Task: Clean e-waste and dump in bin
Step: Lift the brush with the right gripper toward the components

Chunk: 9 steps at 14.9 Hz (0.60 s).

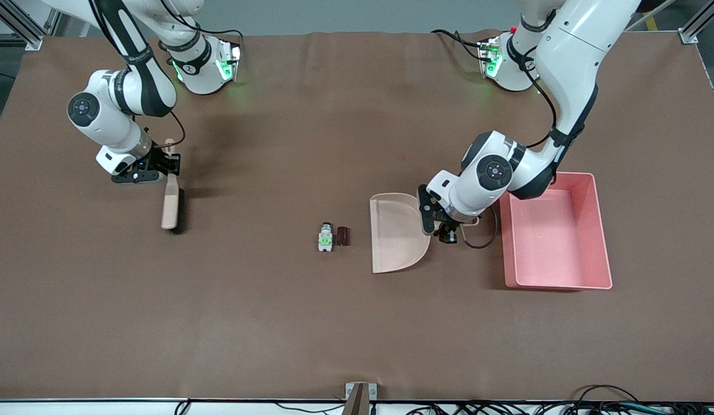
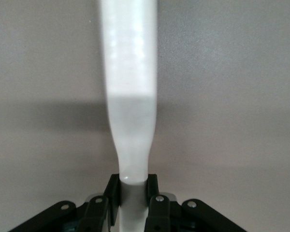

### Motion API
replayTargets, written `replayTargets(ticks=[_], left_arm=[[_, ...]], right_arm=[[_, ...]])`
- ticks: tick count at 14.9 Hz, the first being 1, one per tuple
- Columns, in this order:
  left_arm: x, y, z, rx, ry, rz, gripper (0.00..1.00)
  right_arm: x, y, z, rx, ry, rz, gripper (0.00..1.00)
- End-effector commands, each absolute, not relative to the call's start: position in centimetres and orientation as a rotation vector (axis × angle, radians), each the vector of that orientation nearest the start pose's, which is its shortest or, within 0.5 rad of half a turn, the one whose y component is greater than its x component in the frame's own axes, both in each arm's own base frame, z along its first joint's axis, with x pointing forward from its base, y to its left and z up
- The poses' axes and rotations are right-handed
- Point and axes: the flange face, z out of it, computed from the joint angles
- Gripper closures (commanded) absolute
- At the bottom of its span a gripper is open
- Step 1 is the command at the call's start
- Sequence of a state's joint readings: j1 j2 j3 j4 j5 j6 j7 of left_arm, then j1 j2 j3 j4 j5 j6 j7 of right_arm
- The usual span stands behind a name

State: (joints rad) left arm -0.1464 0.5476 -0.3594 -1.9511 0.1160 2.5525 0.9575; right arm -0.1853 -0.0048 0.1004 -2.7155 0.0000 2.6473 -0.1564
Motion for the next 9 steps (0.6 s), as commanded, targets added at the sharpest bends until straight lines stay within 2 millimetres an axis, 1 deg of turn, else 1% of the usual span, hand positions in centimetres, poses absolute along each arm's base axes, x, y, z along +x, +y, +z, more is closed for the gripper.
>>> replayTargets(ticks=[1,2,4,5,6,7,8,9], left_arm=[[55.4,-29.9,22.2,-2.331,2.216,-0.193,0.62],[55.4,-29.8,22.1,-2.330,2.216,-0.190,0.62],[55.3,-29.8,22.0,-2.330,2.219,-0.186,0.57],[55.2,-29.8,22.0,-2.329,2.221,-0.186,0.57],[55.2,-29.8,22.0,-2.327,2.223,-0.186,0.58],[55.3,-29.9,22.1,-2.326,2.222,-0.190,0.60],[55.3,-29.9,22.0,-2.327,2.222,-0.189,0.65],[55.3,-30.0,22.2,-2.324,2.223,-0.193,0.73]], right_arm=[[39.0,-2.9,22.1,-3.129,-0.086,0.076,0.97],[39.0,-2.9,21.9,-3.129,-0.086,0.076,1.00],[39.0,-2.9,21.7,-3.128,-0.081,0.078,1.00],[39.0,-2.8,21.7,-3.126,-0.037,0.089,1.00],[39.2,-2.4,21.9,-3.124,0.066,0.088,1.00],[39.5,-0.3,22.0,-3.127,0.108,0.099,1.00],[40.1,2.7,22.7,-3.130,0.110,0.095,1.00],[40.8,4.8,23.5,-3.132,0.150,0.101,1.00]])
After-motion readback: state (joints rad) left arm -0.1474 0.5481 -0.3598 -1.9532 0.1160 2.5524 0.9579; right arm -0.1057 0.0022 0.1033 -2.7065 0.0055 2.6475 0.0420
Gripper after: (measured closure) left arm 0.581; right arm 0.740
